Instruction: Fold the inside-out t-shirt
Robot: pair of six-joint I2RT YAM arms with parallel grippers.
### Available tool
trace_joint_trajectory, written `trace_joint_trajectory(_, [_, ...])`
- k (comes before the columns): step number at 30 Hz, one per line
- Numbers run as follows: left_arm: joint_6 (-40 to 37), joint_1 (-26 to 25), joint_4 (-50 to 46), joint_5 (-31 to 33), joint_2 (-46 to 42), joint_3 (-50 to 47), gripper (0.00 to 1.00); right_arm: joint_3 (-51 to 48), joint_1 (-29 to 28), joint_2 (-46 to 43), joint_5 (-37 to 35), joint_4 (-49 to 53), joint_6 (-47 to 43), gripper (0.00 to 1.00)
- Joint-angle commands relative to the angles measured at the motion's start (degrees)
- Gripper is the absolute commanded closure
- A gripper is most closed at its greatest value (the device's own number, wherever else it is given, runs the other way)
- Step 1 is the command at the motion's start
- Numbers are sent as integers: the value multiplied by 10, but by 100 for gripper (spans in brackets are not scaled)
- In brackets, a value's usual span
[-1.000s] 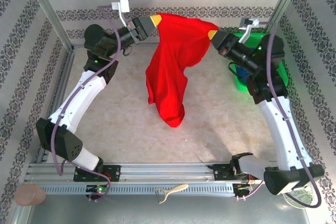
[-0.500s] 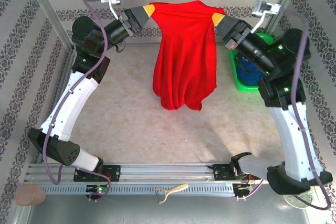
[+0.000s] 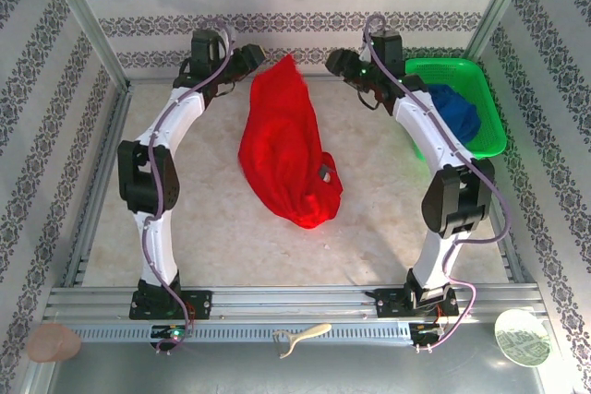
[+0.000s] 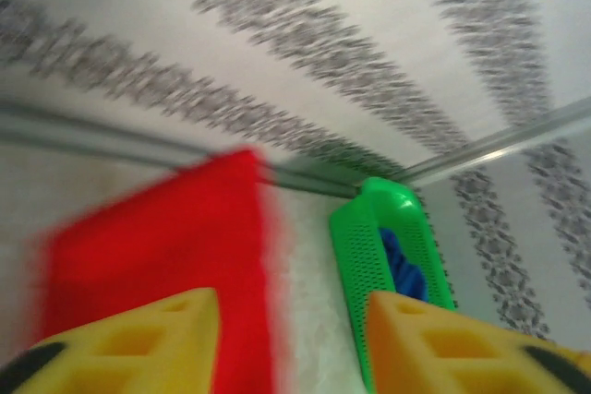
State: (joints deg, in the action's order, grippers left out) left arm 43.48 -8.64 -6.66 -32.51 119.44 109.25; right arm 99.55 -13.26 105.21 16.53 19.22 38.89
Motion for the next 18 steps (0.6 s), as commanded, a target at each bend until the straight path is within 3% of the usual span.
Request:
trace_joint_trajectory(1, [-48, -2, -40, -9, -77, 14, 40, -59, -15, -99, -39, 49, -40, 37])
trace_joint_trajectory(3, [-50, -2, -44, -6, -126, -44, 33, -141, -36, -150, -46, 64, -45, 37])
trace_joint_trajectory(11, [-37, -30, -55, 17, -375, -386, 23, -380, -193, -321, -93, 134, -37, 32])
trace_joint_trajectory(18, [-27, -74, -111, 35, -479, -536, 22, -437, -251, -310, -94, 112, -5, 31])
